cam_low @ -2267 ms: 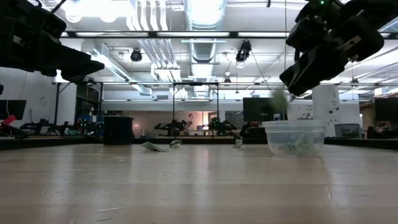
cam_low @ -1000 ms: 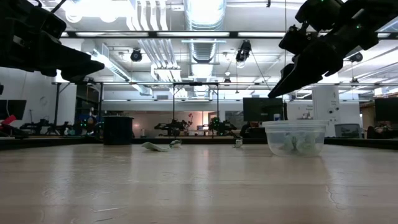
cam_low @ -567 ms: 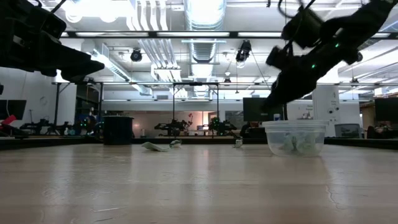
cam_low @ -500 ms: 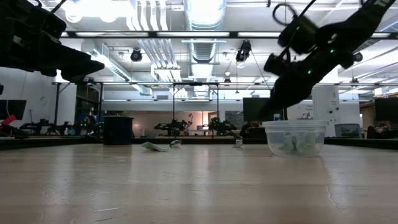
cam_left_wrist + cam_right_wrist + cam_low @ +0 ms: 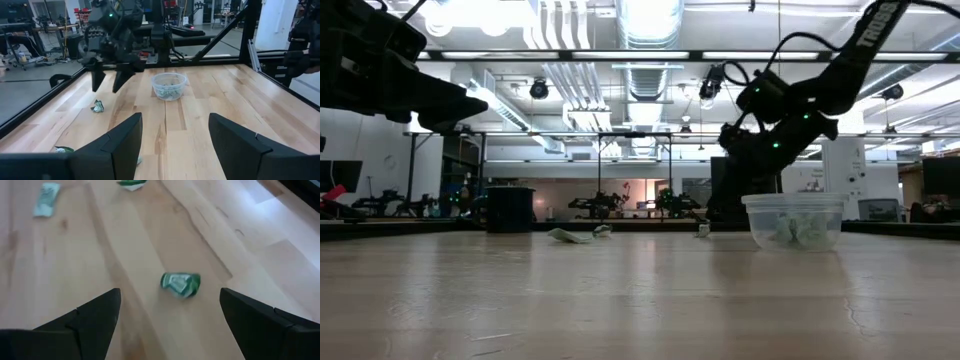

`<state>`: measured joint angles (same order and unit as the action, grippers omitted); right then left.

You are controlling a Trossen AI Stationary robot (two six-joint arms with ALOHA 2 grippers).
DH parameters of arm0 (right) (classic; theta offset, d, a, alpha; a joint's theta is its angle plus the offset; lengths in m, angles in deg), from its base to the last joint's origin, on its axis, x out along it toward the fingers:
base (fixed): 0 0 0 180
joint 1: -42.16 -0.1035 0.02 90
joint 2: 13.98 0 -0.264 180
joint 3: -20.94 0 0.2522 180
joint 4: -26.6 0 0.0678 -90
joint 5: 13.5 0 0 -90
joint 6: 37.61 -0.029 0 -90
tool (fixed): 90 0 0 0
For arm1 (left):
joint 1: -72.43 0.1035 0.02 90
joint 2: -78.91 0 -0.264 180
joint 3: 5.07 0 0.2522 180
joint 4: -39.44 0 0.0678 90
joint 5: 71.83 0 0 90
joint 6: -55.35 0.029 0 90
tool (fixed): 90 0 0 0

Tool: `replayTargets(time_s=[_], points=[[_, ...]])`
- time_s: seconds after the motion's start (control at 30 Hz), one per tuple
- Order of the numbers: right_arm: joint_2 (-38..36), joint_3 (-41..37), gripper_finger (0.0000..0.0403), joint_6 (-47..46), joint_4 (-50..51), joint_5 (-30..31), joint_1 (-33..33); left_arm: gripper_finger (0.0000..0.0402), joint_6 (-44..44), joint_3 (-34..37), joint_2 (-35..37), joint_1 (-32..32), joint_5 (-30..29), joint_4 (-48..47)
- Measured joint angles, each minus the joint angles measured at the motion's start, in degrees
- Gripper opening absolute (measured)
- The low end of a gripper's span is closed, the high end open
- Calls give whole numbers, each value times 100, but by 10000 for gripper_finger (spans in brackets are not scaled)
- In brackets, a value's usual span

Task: Pick and place Stevia / Truvia into bins
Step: Put the green truvia packet into the left transparent container

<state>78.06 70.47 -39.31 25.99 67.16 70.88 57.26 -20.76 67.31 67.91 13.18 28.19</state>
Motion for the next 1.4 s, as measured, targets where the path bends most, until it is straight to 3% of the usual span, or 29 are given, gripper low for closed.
replayTargets(time_s=[0.33,0.63,1.4], points=[[749,711,329,-237,254,38,8,212,0,0,0,-1,1,2],[626,778,329,-130,808,493,6,212,0,-1,-1,-2,2,2],[640,765,329,-88,817,502,6,212,0,-1,0,1,2,1]])
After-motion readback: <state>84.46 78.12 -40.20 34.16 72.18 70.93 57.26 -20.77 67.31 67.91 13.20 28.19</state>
